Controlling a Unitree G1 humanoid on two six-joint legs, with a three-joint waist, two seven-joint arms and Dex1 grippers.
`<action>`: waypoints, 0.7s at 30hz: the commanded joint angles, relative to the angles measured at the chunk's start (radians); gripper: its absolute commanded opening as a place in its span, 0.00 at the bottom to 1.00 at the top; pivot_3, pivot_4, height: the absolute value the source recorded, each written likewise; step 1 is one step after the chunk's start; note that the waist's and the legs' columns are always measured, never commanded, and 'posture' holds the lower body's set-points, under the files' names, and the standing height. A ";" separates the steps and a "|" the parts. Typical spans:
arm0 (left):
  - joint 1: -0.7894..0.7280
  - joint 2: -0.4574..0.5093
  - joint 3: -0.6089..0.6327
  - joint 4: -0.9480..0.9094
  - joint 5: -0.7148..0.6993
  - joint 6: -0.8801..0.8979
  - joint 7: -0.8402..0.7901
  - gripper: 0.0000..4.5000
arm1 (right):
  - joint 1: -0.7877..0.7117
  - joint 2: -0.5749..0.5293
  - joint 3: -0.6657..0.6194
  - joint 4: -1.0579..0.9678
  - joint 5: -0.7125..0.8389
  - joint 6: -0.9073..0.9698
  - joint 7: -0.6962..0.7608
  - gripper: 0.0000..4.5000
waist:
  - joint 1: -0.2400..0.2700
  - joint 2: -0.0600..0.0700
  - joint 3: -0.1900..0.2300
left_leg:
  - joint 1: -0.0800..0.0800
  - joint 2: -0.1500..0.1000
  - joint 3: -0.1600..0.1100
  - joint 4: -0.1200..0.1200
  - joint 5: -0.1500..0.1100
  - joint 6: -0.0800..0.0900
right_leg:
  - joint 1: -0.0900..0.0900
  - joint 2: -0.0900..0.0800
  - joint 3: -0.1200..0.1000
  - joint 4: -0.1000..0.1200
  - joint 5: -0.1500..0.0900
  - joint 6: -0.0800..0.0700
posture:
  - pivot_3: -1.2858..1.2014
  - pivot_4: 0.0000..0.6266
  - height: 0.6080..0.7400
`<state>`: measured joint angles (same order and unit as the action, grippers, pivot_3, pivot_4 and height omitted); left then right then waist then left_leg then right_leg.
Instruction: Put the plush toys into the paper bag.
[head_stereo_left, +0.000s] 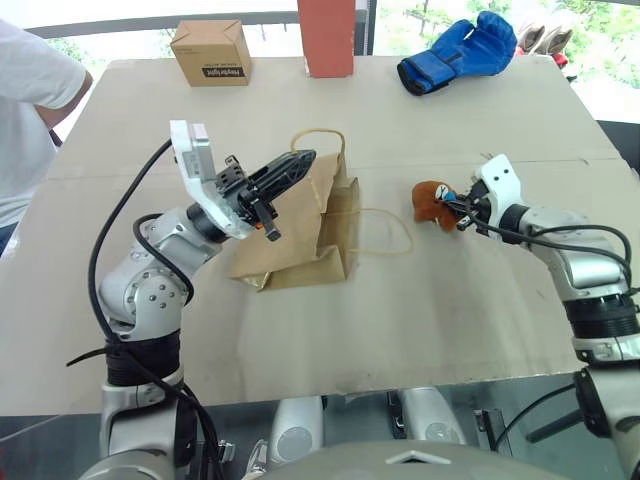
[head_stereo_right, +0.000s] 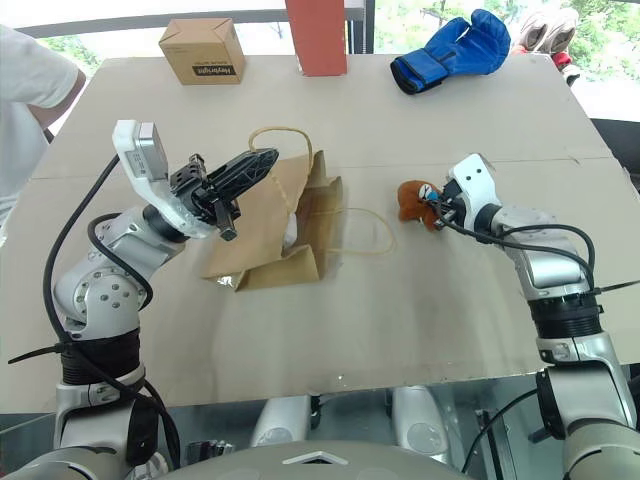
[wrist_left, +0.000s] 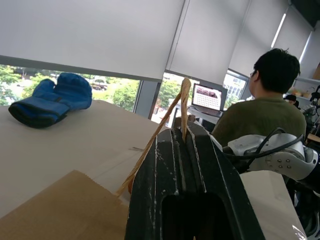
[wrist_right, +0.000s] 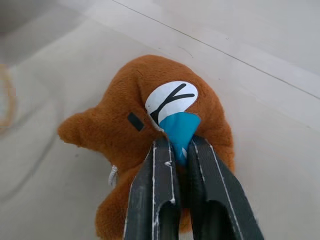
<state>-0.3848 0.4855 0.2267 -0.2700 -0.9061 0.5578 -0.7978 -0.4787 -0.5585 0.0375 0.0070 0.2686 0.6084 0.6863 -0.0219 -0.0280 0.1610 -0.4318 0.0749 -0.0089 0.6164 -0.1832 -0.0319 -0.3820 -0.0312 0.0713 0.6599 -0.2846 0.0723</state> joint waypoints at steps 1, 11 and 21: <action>-0.019 -0.002 0.017 -0.014 -0.033 0.007 0.002 0.00 | 0.001 0.004 -0.069 -0.212 0.116 0.020 0.041 0.00 | -0.002 0.001 0.001 | 0.000 0.000 0.000 0.000 0.000 0.000 | 0.000 0.000 0.000 0.000 0.000 0.000 | 0.52 0.24 1.00; -0.073 -0.048 -0.036 -0.002 -0.023 0.011 0.008 0.00 | -0.154 0.203 0.248 -0.210 0.065 0.037 0.047 0.00 | -0.015 0.001 0.001 | 0.000 0.000 -0.001 0.000 0.000 0.000 | 0.000 0.000 0.000 0.001 0.000 0.000 | 0.52 0.24 1.00; -0.014 -0.052 -0.069 -0.067 0.019 -0.011 0.016 0.00 | -0.296 0.453 0.343 0.200 0.010 -0.199 0.180 0.06 | -0.013 0.000 0.001 | 0.000 0.000 -0.002 0.000 0.000 0.000 | 0.000 0.000 -0.001 0.001 0.000 0.000 | 0.52 0.24 1.00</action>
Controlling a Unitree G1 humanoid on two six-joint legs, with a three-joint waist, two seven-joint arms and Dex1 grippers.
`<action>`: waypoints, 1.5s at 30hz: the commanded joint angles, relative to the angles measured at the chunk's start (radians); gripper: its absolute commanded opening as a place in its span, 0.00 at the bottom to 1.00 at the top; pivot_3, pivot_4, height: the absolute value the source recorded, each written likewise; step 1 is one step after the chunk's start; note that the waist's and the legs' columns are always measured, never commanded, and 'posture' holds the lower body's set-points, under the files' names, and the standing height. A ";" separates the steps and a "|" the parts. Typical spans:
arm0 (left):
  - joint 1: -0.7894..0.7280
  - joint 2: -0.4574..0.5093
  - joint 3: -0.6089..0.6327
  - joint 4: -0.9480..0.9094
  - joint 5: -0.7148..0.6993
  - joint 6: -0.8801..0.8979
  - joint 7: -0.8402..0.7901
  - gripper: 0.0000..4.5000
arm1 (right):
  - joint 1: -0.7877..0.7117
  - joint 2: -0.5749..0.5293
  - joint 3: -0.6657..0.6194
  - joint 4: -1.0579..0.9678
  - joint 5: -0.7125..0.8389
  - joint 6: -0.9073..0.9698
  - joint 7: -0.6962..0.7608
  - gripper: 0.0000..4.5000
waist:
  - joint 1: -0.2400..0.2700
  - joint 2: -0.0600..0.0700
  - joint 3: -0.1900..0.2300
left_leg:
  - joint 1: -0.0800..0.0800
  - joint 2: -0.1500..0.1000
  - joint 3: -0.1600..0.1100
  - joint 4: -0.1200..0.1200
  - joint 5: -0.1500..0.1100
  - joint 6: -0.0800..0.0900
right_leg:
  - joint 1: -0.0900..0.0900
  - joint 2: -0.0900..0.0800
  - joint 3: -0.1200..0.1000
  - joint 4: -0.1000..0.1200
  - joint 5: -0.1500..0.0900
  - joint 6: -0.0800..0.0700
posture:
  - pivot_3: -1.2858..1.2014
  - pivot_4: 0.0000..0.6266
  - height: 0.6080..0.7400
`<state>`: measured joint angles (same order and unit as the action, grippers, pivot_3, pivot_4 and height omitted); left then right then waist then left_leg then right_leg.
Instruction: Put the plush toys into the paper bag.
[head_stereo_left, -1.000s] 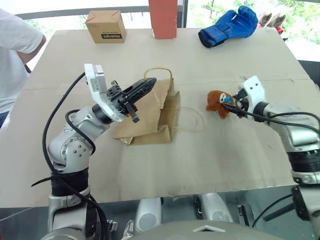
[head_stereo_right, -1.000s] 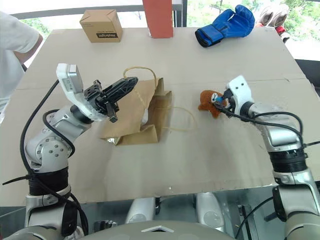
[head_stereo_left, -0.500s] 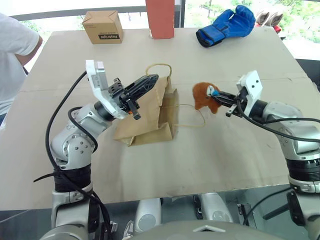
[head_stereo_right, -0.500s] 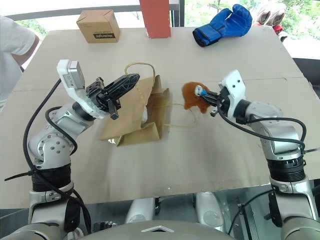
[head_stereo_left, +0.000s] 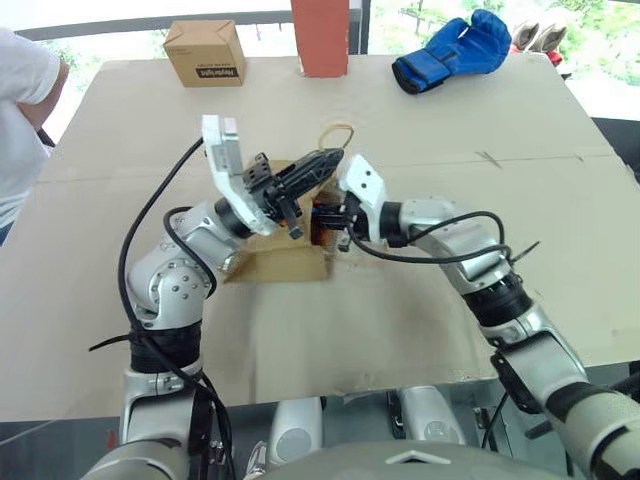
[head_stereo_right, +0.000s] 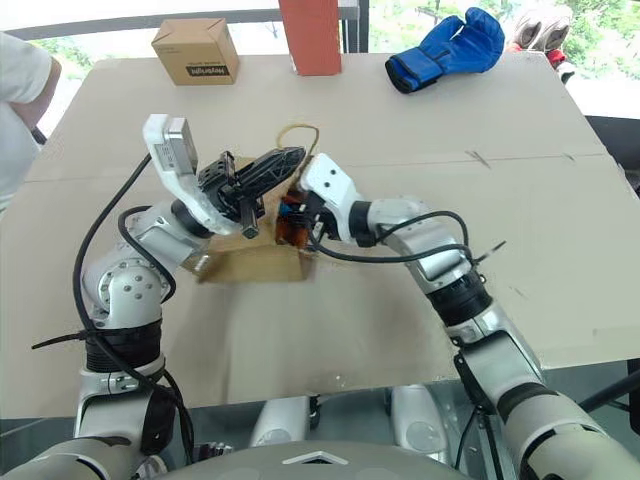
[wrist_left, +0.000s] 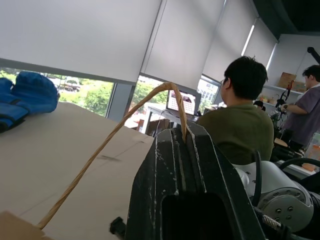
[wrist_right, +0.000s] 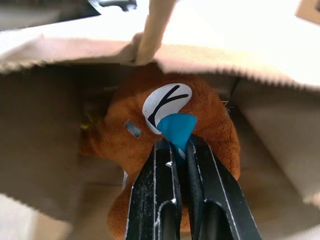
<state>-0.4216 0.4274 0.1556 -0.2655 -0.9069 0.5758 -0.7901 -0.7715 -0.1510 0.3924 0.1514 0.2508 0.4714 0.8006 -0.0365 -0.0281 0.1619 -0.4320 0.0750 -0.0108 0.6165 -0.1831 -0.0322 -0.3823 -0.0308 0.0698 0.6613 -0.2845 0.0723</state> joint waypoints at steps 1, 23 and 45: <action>0.037 0.011 0.004 -0.082 0.036 -0.038 0.015 0.00 | 0.009 0.048 -0.017 0.064 0.032 -0.077 0.083 0.15 | 0.001 0.000 0.000 | 0.000 0.000 0.000 0.000 0.000 0.000 | 0.000 0.000 -0.001 0.000 0.000 0.000 | 0.52 0.24 1.00; 0.124 0.045 0.198 -0.084 -0.207 -0.032 -0.007 0.00 | 0.446 -0.186 -0.400 -0.638 0.292 0.580 -0.244 0.98 | 0.002 -0.001 0.000 | 0.000 0.000 0.000 0.000 0.000 0.000 | 0.001 -0.001 0.000 0.000 0.000 0.000 | 0.52 0.24 1.00; 0.168 0.080 0.231 -0.134 -0.301 0.005 0.033 0.00 | 0.256 0.086 -0.626 -0.375 0.600 0.631 -0.324 0.01 | -0.002 -0.001 0.001 | 0.000 0.000 0.000 0.000 0.000 0.000 | 0.000 0.000 0.000 0.000 0.000 0.000 | 0.52 0.24 1.00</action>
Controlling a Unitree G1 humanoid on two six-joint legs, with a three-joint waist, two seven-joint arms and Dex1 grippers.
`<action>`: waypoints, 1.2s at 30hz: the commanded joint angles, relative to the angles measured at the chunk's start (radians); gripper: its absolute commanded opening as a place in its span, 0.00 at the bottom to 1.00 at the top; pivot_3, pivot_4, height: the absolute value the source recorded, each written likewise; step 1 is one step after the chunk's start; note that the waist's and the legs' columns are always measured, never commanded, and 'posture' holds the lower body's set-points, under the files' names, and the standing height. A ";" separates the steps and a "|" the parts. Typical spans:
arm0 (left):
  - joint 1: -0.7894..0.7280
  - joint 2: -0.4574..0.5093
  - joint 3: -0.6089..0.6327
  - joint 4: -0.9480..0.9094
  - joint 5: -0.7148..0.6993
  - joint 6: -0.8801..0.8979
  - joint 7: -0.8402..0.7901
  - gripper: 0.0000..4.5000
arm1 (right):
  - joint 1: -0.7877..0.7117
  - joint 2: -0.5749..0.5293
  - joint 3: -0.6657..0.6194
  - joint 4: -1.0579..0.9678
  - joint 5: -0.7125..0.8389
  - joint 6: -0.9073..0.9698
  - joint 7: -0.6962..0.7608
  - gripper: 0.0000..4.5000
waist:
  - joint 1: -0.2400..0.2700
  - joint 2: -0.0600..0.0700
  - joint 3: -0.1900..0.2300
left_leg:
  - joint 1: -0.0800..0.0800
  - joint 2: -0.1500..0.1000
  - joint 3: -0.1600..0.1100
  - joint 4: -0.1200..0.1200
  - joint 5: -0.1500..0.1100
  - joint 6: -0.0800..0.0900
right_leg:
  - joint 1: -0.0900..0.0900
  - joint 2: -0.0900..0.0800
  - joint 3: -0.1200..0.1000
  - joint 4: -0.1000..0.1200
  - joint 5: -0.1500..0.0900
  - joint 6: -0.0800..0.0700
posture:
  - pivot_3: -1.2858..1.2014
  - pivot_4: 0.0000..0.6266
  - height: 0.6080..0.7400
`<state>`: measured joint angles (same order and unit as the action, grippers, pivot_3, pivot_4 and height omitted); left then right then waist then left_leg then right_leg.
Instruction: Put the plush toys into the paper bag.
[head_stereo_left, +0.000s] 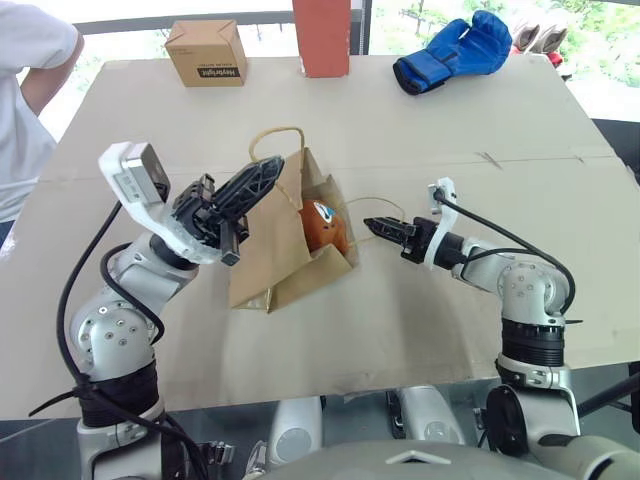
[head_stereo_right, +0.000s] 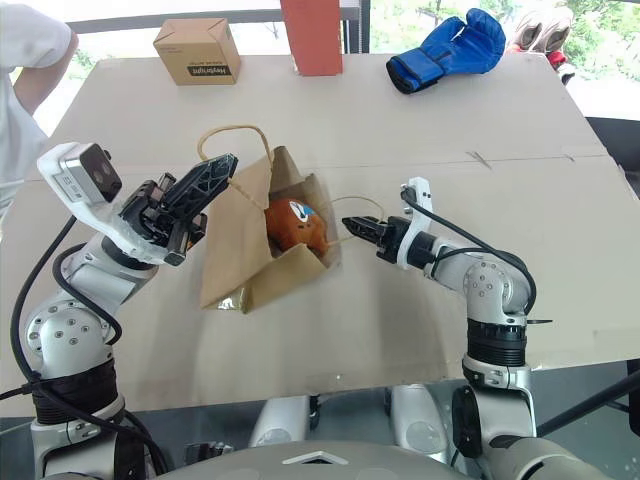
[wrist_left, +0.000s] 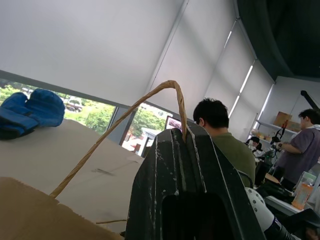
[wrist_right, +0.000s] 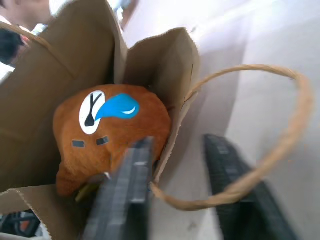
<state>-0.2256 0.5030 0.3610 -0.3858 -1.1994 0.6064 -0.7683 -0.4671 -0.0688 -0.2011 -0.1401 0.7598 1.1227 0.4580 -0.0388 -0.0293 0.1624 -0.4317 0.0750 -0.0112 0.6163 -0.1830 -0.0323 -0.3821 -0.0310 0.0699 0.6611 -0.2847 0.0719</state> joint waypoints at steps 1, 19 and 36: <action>-0.049 0.012 0.029 0.010 0.000 -0.031 0.008 0.00 | -0.074 0.009 -0.055 -0.119 0.140 -0.013 0.000 0.01 | 0.000 0.000 0.000 | 0.000 0.000 0.000 0.000 0.000 0.000 | 0.000 0.000 0.000 0.000 0.000 0.000 | 0.52 0.24 1.00; -0.466 0.025 -0.202 0.652 0.454 -0.181 -0.256 0.16 | -0.124 -0.264 0.079 -0.363 0.119 -0.108 -0.212 0.31 | -0.002 0.001 0.003 | -0.002 -0.001 0.000 -0.002 0.000 0.000 | -0.002 0.000 0.000 -0.001 0.000 0.000 | 0.52 0.24 1.00; -0.152 0.214 -0.147 0.383 0.408 0.023 -0.437 1.00 | 0.161 -0.631 0.135 -0.558 0.198 -0.163 -0.119 0.18 | 0.003 -0.003 0.005 | -0.001 0.000 0.001 -0.002 0.000 0.000 | -0.004 -0.001 0.001 0.000 -0.002 -0.004 | 0.52 0.24 1.00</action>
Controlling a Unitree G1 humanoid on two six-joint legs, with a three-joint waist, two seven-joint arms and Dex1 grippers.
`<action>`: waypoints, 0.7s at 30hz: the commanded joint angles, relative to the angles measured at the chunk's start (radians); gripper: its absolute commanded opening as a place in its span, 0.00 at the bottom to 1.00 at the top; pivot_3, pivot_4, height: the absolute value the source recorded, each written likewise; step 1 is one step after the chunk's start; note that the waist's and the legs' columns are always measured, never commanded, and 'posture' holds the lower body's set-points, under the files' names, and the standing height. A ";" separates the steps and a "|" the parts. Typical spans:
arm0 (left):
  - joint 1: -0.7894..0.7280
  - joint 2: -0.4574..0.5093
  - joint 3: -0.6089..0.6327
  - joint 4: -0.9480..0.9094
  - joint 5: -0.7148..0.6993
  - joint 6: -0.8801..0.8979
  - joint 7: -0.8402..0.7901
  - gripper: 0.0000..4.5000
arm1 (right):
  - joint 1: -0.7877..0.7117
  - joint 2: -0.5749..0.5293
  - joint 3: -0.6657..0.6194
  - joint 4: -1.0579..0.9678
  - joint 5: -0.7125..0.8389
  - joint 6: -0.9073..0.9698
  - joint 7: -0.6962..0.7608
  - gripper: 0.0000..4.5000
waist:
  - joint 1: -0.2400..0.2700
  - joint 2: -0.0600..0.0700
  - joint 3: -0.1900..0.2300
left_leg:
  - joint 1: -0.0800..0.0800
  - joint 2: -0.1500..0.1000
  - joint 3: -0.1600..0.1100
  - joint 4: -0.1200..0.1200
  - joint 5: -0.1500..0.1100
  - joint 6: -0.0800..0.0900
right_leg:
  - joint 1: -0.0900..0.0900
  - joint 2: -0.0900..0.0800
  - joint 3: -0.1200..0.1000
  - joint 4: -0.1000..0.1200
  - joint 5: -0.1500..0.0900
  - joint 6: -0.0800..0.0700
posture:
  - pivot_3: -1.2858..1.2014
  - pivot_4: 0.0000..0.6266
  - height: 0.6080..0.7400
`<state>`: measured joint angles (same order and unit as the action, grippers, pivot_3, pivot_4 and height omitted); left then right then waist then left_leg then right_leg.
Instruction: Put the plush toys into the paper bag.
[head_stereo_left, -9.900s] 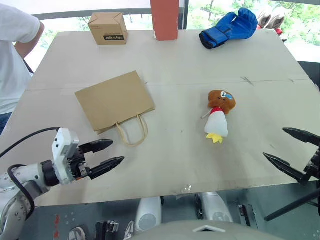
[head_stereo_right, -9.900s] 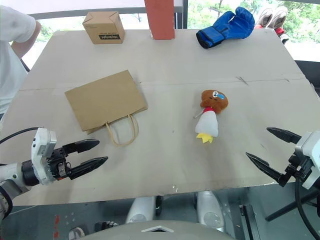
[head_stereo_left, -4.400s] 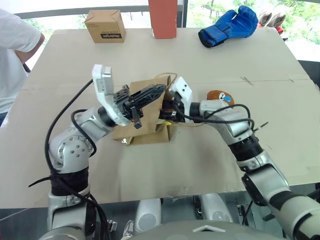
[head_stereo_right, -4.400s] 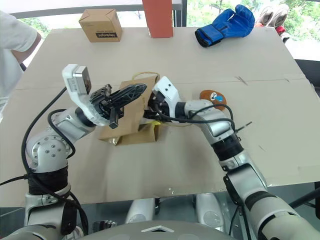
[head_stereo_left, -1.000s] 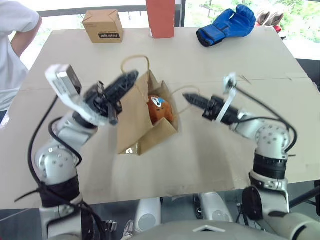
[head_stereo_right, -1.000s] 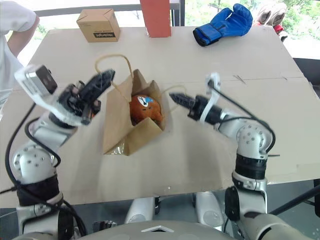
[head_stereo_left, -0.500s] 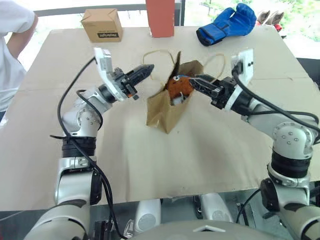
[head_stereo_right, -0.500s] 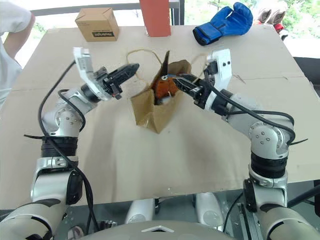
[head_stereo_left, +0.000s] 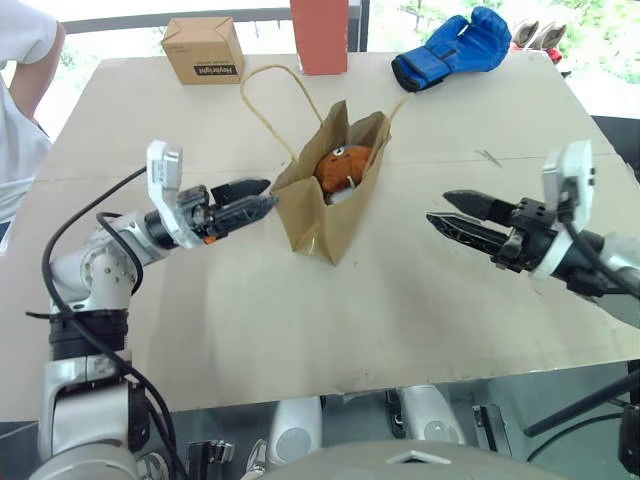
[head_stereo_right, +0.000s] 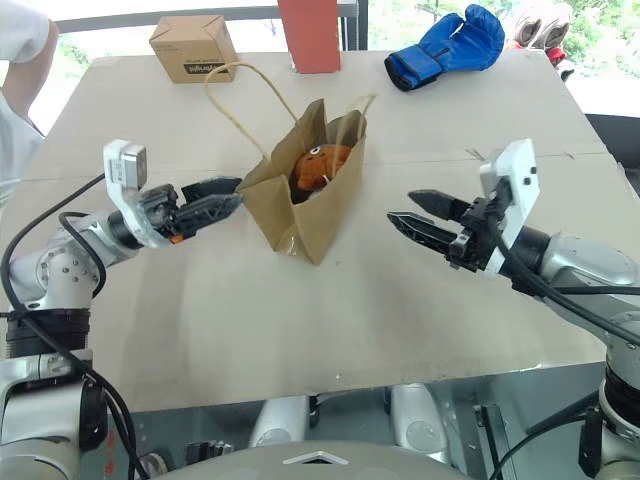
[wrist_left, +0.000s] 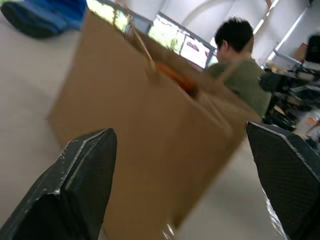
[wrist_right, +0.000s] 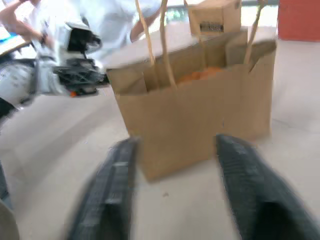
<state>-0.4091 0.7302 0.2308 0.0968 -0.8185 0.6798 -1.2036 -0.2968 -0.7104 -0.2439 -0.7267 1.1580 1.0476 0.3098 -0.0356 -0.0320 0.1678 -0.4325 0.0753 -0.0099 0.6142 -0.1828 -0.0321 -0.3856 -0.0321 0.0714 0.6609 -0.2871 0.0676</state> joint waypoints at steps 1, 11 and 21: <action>0.043 -0.025 -0.024 -0.116 0.033 -0.058 0.008 1.00 | -0.031 0.032 0.246 0.064 -0.271 -0.126 0.037 0.09 | -0.001 0.000 0.000 | 0.000 0.000 0.000 0.000 0.000 0.000 | 0.000 0.000 0.000 0.000 0.000 0.000 | 0.52 0.24 1.00; 0.097 -0.120 -0.058 -0.285 0.117 -0.121 0.185 1.00 | -0.251 0.309 0.552 0.486 -0.650 -0.435 0.193 0.01 | 0.003 0.000 0.000 | -0.001 0.000 0.000 0.000 0.000 0.000 | -0.001 0.002 0.001 0.001 0.002 0.004 | 0.52 0.24 1.00; 0.213 -0.332 -0.107 -0.477 0.288 -0.248 0.544 1.00 | -0.256 0.489 0.547 0.622 -0.720 -0.531 0.258 0.01 | 0.003 -0.001 0.000 | 0.000 0.000 -0.001 0.000 0.000 0.000 | -0.001 0.002 0.001 0.002 0.003 0.004 | 0.52 0.24 1.00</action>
<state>-0.1921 0.4116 0.1249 -0.3303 -0.5544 0.4697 -0.7096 -0.5405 -0.2264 0.3192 -0.0949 0.4466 0.5489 0.5505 -0.0322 -0.0326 0.1679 -0.4324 0.0752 -0.0106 0.6149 -0.1824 -0.0329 -0.3861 -0.0299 0.0725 0.6632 -0.2844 0.0717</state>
